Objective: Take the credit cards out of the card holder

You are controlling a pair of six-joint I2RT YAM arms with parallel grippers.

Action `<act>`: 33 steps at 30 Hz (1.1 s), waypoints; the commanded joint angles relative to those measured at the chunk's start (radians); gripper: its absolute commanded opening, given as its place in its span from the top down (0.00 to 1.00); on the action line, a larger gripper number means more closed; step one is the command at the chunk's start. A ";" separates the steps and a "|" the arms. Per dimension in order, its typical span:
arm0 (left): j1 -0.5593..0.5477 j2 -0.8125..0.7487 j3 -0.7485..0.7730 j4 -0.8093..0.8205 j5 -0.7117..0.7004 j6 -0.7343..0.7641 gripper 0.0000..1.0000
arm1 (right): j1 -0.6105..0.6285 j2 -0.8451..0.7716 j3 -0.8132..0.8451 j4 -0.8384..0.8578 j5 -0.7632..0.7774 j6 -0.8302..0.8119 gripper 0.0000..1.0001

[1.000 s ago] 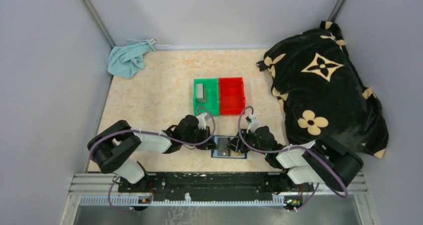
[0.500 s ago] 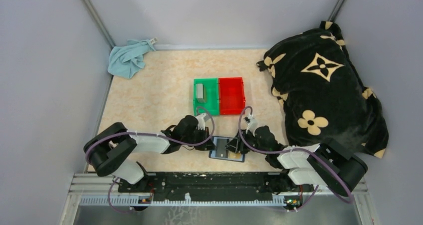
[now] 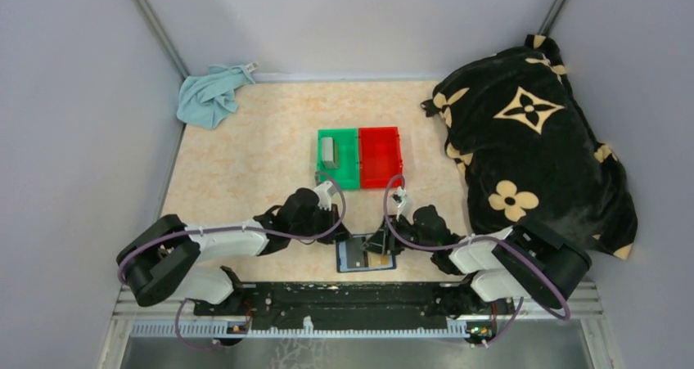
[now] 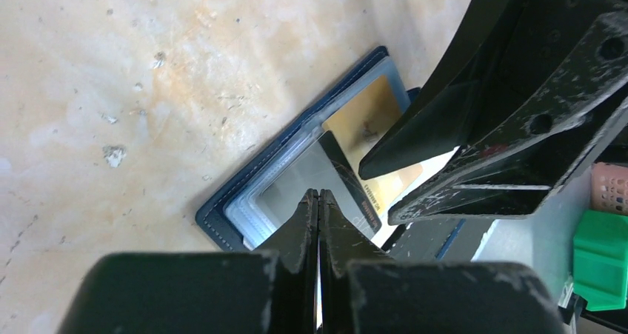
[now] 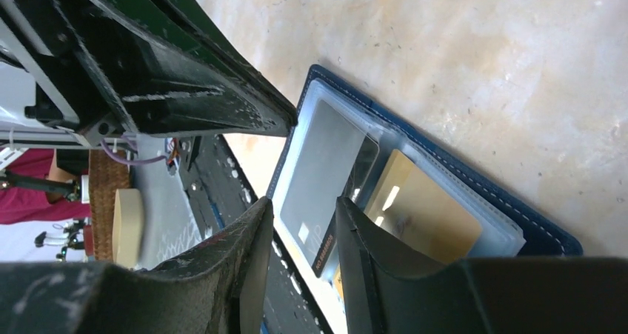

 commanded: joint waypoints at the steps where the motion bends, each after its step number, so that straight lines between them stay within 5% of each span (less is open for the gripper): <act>1: -0.004 -0.026 -0.034 -0.010 -0.015 0.011 1.00 | 0.013 0.039 0.047 0.116 -0.028 0.010 0.63; 12: -0.005 -0.160 -0.156 -0.040 0.024 -0.003 1.00 | 0.014 0.010 0.039 0.122 -0.031 0.025 0.63; 17: -0.006 -0.213 -0.215 -0.042 0.016 -0.011 1.00 | 0.049 -0.128 0.075 -0.086 0.012 -0.031 1.00; 21: -0.005 -0.216 -0.205 -0.052 0.007 -0.008 1.00 | 0.145 -0.192 0.113 -0.267 0.127 -0.072 1.00; 33: -0.006 -0.167 -0.198 0.003 0.010 -0.041 0.99 | 0.328 -0.008 0.047 -0.121 0.229 0.044 1.00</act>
